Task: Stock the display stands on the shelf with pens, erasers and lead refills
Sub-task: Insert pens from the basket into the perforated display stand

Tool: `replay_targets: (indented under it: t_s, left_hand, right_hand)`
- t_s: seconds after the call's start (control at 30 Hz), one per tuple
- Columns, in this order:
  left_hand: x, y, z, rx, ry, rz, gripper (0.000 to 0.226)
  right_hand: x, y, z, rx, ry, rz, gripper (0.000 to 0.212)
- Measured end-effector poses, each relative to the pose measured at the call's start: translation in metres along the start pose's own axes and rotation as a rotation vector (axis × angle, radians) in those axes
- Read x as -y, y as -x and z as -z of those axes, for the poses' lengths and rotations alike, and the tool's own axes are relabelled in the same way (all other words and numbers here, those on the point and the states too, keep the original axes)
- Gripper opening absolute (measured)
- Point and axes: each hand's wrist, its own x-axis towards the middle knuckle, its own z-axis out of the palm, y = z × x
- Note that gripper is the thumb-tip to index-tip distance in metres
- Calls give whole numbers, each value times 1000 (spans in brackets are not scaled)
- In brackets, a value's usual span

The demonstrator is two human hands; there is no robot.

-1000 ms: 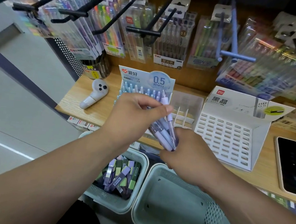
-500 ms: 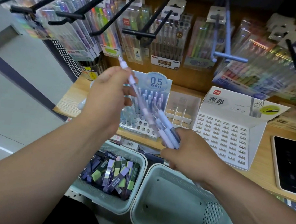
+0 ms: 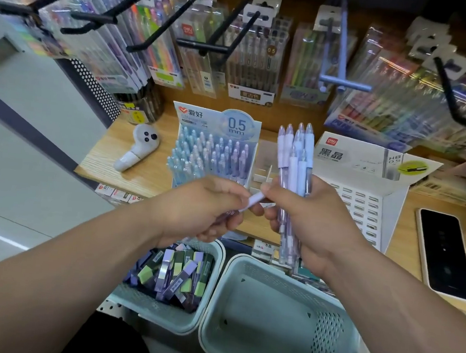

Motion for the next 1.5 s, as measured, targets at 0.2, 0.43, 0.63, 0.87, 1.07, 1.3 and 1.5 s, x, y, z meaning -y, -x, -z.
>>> replay_targets:
  t_s: [0.2,0.43,0.63,0.87,1.07,1.3,1.5]
  left_hand:
    - [0,-3,20,-103,-15,81,28]
    - [-4,-5,35,-241,382,19,8]
    - [-9,-13,36,-602,274,-202,8]
    - [9,-21,40,-852,-553,-277,7]
    - [11,-28,34,-842,-789,-369,3]
    - [1,-39,33,-840,-750,-322,5]
    - [-2,-44,31,-832,-837,-328,8]
  right_hand:
    - [5,-8,9,-181,-81,38,24]
    - [0,-15,16,-244,-161,15,23]
    - [-14,-15,12,-258,-58,-7,23]
    - [-18,-16,13,-255,-45,-5,19]
    - [-16,-11,14,-216,-43,-12,20]
    - [-12,-8,20,-202,-53,-24,24]
    - [-9,-8,20,-172,-46,-34,19]
